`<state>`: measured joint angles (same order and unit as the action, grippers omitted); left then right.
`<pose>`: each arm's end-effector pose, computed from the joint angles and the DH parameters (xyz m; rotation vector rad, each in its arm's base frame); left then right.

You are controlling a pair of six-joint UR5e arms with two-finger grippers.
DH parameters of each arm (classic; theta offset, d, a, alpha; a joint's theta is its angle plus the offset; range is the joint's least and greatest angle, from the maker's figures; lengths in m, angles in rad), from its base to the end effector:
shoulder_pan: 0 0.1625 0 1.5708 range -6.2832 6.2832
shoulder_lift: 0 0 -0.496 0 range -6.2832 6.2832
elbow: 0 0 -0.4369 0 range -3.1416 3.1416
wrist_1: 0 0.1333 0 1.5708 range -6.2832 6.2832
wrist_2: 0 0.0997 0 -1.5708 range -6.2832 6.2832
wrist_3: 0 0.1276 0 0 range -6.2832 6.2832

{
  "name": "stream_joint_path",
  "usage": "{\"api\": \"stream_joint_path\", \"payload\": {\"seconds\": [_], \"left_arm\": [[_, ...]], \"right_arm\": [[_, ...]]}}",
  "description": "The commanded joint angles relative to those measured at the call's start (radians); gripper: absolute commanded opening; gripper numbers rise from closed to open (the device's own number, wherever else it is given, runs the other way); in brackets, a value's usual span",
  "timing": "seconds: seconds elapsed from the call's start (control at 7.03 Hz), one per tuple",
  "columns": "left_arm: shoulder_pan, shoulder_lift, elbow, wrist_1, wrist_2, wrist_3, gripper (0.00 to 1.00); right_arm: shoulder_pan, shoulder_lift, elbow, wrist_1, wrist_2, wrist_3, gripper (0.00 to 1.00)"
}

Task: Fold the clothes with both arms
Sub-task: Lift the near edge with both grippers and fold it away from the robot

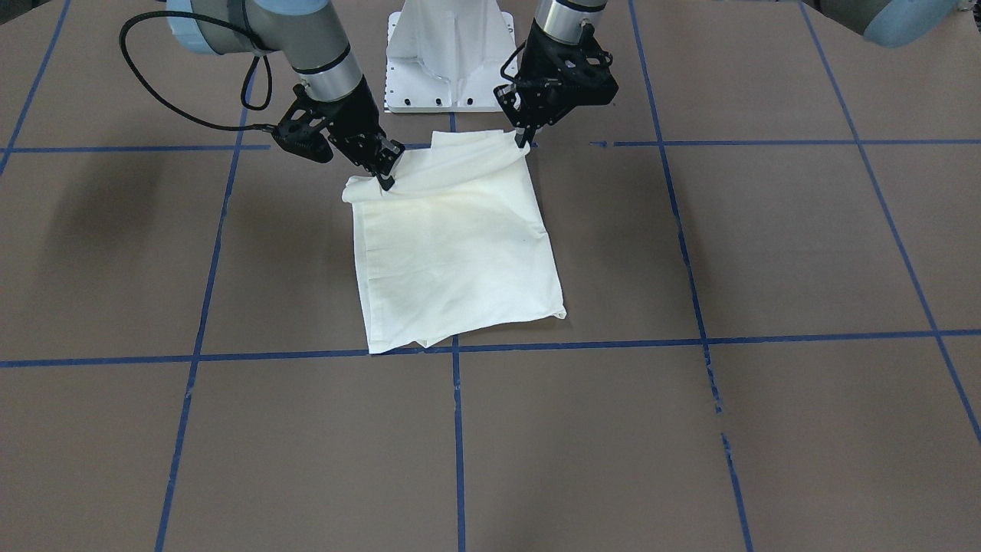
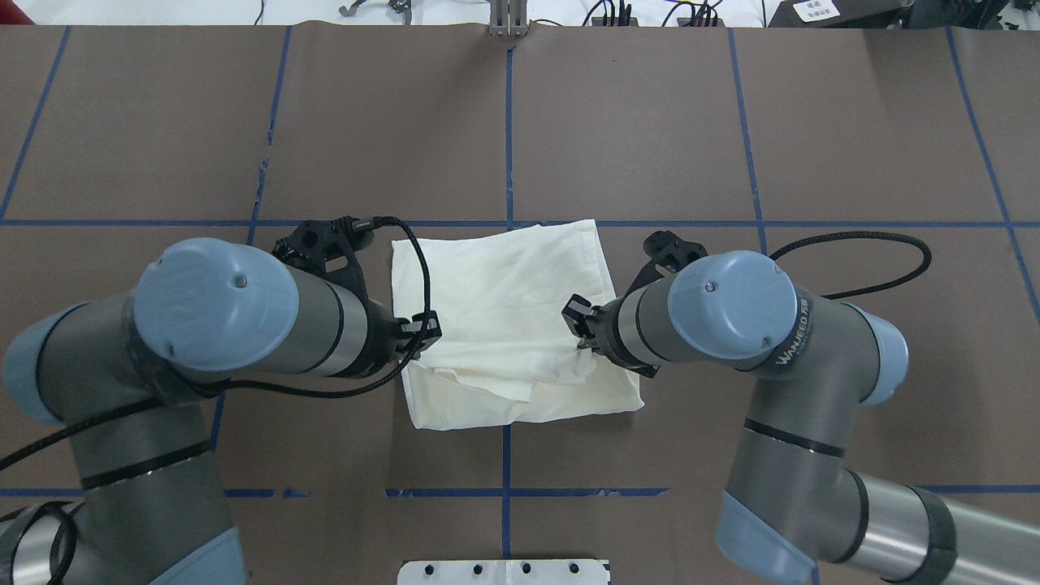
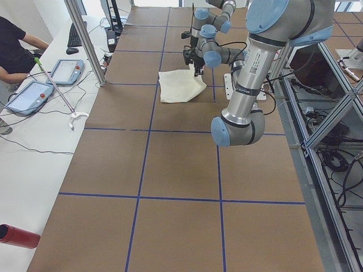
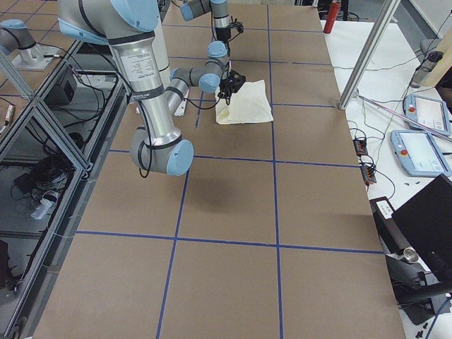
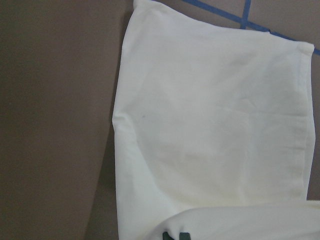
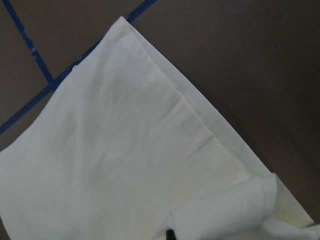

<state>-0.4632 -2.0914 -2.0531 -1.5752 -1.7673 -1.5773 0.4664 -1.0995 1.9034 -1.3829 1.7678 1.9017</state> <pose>0.5248 -0.3833 0.2070 0.0526 1.0232 -0.3292 -0.5655 -0.4060 0.2748 -0.1153 -1.0167 0.6305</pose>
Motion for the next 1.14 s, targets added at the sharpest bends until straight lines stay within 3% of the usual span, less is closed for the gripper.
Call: {"api": "stream_joint_path", "payload": {"seconds": [0.0,0.14,0.43,0.71,0.85,1.0], "left_arm": [[-0.069,-0.059,0.152,-0.109,-0.011,0.008,0.00],[-0.096,-0.085,0.200,-0.138,-0.011,0.010,0.00],[-0.135,-0.114,0.335,-0.225,-0.009,0.045,0.00],[-0.175,-0.116,0.408,-0.279,-0.009,0.097,0.00],[-0.176,-0.119,0.451,-0.319,-0.004,0.080,0.04],[-0.175,-0.127,0.505,-0.372,-0.001,0.092,0.99]], "right_arm": [[0.093,0.084,-0.115,0.018,0.054,-0.025,0.00],[0.112,0.110,-0.142,0.018,0.056,-0.029,0.00],[0.146,0.214,-0.345,0.071,0.064,-0.029,0.00],[0.213,0.291,-0.546,0.175,0.129,-0.030,0.00],[0.221,0.314,-0.590,0.177,0.136,-0.083,0.99],[0.231,0.319,-0.593,0.177,0.136,-0.142,1.00]]}}
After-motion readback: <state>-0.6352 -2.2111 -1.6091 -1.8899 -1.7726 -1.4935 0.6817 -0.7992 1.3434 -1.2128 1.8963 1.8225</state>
